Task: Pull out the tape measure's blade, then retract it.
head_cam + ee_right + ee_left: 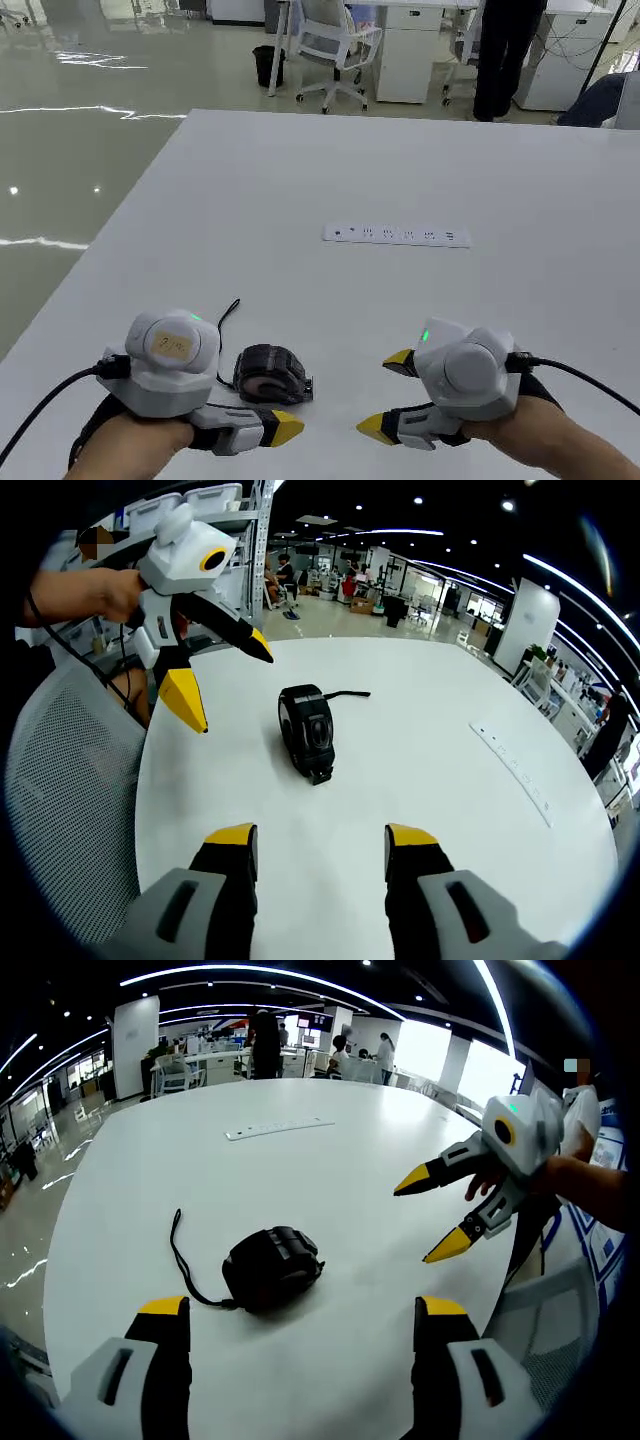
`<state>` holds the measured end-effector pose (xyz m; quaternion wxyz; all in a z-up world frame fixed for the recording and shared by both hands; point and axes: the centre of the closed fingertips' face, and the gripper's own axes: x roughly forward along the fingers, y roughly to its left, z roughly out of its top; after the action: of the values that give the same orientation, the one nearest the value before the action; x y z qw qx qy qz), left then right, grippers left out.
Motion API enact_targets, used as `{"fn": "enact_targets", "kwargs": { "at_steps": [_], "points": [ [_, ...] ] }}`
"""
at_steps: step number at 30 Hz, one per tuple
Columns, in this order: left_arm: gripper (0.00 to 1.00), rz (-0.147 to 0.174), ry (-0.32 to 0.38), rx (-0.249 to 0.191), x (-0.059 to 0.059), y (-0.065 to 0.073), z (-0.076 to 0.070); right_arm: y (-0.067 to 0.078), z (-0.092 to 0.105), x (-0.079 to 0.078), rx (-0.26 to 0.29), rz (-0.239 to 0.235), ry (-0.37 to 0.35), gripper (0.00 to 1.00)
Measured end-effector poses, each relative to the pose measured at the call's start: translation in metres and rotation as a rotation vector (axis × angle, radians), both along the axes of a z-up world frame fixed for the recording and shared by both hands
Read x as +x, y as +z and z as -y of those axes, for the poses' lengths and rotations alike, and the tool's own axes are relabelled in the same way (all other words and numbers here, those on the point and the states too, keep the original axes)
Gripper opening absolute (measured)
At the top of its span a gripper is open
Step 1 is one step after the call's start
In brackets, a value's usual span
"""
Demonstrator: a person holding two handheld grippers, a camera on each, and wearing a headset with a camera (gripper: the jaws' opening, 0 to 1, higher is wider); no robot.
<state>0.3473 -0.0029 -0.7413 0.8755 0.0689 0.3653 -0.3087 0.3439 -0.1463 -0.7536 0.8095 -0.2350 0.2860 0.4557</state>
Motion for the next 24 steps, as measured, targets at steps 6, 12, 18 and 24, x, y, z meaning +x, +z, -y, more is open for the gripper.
{"fn": "enact_targets", "kwargs": {
  "at_steps": [6,12,18,24],
  "points": [
    [0.95,0.018,-0.019,-0.035,-0.006,0.011,-0.001,0.018,0.014,-0.007,0.036,-0.004,-0.038,0.57],
    [0.98,0.031,-0.041,-0.044,-0.008,0.015,-0.004,0.035,0.026,-0.004,0.074,0.036,-0.083,0.61],
    [0.99,0.057,-0.073,-0.061,-0.008,0.020,-0.005,0.037,0.041,-0.009,0.089,0.006,-0.117,0.67],
    [0.99,0.069,-0.110,-0.060,-0.012,0.023,-0.007,0.045,0.054,-0.013,0.111,0.011,-0.137,0.75]
  ]
}}
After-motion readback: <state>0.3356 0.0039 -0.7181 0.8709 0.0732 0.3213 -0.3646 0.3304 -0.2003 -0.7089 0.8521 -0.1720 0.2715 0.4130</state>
